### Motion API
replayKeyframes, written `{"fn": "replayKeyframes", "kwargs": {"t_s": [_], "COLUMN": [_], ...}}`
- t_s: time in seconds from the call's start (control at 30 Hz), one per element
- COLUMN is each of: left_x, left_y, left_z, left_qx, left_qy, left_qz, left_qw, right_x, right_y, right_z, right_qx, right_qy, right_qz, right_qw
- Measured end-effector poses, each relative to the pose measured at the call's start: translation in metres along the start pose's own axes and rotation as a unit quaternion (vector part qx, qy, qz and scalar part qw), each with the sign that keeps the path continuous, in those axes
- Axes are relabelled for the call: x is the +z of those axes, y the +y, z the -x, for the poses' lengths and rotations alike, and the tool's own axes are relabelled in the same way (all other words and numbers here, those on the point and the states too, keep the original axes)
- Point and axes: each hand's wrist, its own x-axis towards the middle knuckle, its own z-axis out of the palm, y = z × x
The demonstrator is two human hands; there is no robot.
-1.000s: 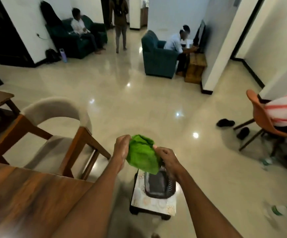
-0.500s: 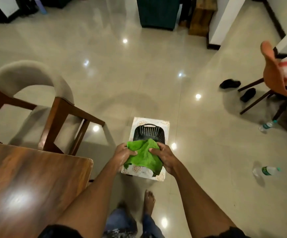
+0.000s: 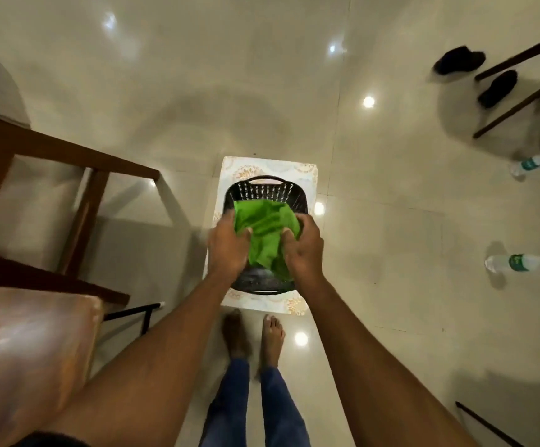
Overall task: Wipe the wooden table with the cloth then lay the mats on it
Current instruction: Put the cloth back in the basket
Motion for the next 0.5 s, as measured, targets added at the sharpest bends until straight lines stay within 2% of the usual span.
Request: {"fn": "replayKeyframes", "kwargs": {"t_s": [0.07, 0.17, 0.33, 0.5], "left_x": [0.017, 0.046, 0.075, 0.081], "left_y": [-0.003, -0.029, -0.073, -0.082], "left_z": [-0.03, -0.064, -0.078, -0.08], "left_qx": [0.041, 0.092, 0.099, 0.135], "left_qy": [0.011, -0.017, -0.042, -0.077], "left_qz": [-0.055, -0.123, -0.17, -0.176], "left_qw": [0.998, 0.988, 0.98, 0.972], "right_x": [0.019, 0.051, 0.077, 0.08], "right_y": [0.007, 0.037, 0.085, 0.105], "right_z": [-0.028, -0.062, -0.075, -0.075], "right_qx": [-0.012, -0.015, -0.031, -0.018], "right_qy": [0.004, -0.013, -0.036, -0.042], "right_qz": [-0.009, -0.001, 0.062, 0.085], "right_qw": [1.0, 1.0, 0.997, 0.995]}}
